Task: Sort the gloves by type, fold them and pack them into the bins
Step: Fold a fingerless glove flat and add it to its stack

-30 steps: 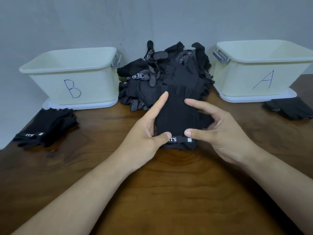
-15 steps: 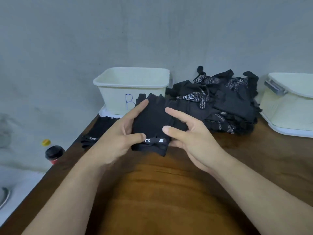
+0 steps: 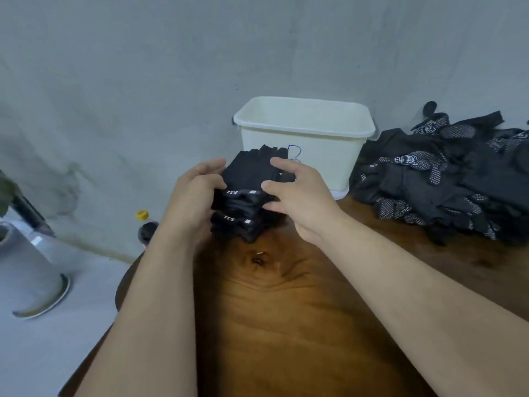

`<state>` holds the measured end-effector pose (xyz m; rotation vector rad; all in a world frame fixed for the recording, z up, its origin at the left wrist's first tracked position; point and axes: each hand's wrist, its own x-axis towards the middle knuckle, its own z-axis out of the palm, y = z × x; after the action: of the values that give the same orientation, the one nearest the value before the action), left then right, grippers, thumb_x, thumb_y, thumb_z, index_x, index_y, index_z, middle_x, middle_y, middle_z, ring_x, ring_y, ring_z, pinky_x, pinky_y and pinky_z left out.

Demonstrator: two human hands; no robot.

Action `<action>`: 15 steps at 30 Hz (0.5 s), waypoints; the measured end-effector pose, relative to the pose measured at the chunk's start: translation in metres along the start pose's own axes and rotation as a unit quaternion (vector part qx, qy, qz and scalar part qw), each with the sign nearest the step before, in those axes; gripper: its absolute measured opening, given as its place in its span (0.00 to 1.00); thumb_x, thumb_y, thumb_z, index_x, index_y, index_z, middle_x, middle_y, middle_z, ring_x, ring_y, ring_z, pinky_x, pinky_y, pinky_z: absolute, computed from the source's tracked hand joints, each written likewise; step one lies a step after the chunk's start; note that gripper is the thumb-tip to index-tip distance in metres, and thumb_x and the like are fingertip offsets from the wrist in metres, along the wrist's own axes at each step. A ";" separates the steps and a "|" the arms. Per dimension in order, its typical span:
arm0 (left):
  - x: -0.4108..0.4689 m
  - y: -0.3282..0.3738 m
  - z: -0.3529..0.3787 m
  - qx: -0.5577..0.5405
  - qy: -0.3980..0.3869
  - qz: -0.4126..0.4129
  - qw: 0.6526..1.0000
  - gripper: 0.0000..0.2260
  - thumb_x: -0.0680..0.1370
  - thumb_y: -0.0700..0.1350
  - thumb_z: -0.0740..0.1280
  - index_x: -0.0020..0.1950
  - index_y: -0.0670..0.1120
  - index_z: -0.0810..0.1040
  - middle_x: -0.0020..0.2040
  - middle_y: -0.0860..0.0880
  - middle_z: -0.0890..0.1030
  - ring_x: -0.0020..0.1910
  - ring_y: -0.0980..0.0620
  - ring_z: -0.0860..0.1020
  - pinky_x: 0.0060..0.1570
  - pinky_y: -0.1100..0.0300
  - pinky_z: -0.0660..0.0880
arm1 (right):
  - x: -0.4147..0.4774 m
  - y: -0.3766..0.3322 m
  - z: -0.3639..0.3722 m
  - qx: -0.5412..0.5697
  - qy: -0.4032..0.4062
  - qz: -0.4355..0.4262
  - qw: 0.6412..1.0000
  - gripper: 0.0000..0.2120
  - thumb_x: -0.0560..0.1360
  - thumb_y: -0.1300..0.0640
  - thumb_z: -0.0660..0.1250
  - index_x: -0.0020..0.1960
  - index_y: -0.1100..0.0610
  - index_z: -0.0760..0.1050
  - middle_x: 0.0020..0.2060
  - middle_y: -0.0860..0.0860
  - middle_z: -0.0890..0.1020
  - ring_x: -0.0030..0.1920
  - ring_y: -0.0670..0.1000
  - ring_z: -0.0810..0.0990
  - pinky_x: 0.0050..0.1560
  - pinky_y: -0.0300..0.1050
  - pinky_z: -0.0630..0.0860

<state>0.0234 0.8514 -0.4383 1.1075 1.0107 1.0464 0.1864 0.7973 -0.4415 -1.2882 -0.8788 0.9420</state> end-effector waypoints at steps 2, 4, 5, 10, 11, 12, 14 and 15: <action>0.004 -0.003 -0.005 0.013 0.022 -0.006 1.000 0.22 0.74 0.35 0.63 0.64 0.50 0.83 0.63 0.50 0.85 0.60 0.45 0.85 0.62 0.43 0.82 | 0.004 0.004 0.005 -0.006 0.005 0.015 1.000 0.28 0.79 0.70 0.72 0.77 0.56 0.74 0.64 0.55 0.77 0.53 0.49 0.84 0.44 0.43 0.86; 0.007 -0.004 -0.007 0.028 0.032 -0.006 0.999 0.23 0.71 0.37 0.64 0.64 0.51 0.83 0.63 0.52 0.85 0.61 0.46 0.84 0.63 0.43 0.81 | 0.007 0.008 0.009 -0.011 0.012 0.028 0.999 0.28 0.79 0.70 0.71 0.77 0.57 0.73 0.62 0.54 0.76 0.53 0.50 0.83 0.42 0.42 0.86; 0.007 -0.003 -0.007 0.041 0.038 -0.002 0.998 0.23 0.70 0.39 0.64 0.63 0.52 0.84 0.63 0.53 0.85 0.61 0.47 0.84 0.64 0.44 0.81 | 0.008 0.010 0.010 -0.013 0.013 0.033 0.999 0.28 0.79 0.71 0.71 0.77 0.58 0.73 0.61 0.53 0.76 0.53 0.50 0.83 0.42 0.43 0.86; 0.006 -0.005 -0.006 0.119 0.051 0.027 0.991 0.27 0.67 0.43 0.64 0.66 0.54 0.82 0.62 0.57 0.84 0.60 0.51 0.83 0.65 0.46 0.80 | 0.014 0.018 0.016 -0.039 0.013 0.044 0.998 0.28 0.79 0.71 0.70 0.77 0.59 0.73 0.55 0.47 0.74 0.53 0.51 0.82 0.40 0.42 0.86; 0.006 -0.005 -0.005 0.142 0.049 0.027 0.988 0.27 0.68 0.44 0.64 0.67 0.54 0.81 0.62 0.57 0.83 0.61 0.52 0.83 0.65 0.46 0.80 | 0.015 0.019 0.016 -0.045 0.014 0.046 0.998 0.28 0.79 0.70 0.70 0.77 0.59 0.73 0.55 0.46 0.74 0.53 0.50 0.82 0.40 0.42 0.86; 0.005 -0.005 -0.005 0.166 0.046 0.029 0.985 0.27 0.69 0.44 0.64 0.68 0.54 0.81 0.63 0.58 0.83 0.61 0.52 0.82 0.66 0.46 0.79 | 0.016 0.021 0.015 -0.050 0.016 0.050 0.997 0.28 0.79 0.70 0.70 0.77 0.59 0.73 0.55 0.45 0.74 0.52 0.50 0.82 0.41 0.42 0.86; 0.004 -0.006 -0.003 0.212 0.045 0.039 0.975 0.25 0.73 0.43 0.65 0.71 0.55 0.79 0.66 0.58 0.82 0.63 0.53 0.81 0.68 0.48 0.78 | 0.018 0.025 0.014 -0.056 0.017 0.058 0.997 0.28 0.79 0.70 0.71 0.77 0.59 0.73 0.54 0.44 0.73 0.52 0.49 0.82 0.42 0.43 0.86; 0.003 -0.006 -0.003 0.230 0.048 0.047 0.971 0.25 0.75 0.42 0.64 0.72 0.55 0.78 0.67 0.58 0.81 0.64 0.53 0.80 0.67 0.49 0.77 | 0.018 0.026 0.014 -0.058 0.016 0.063 0.996 0.28 0.79 0.70 0.71 0.77 0.59 0.73 0.54 0.45 0.73 0.52 0.49 0.82 0.42 0.43 0.86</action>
<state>0.0219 0.8539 -0.4451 1.5023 1.3306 0.9719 0.1787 0.8202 -0.4661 -1.4673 -0.8459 0.9775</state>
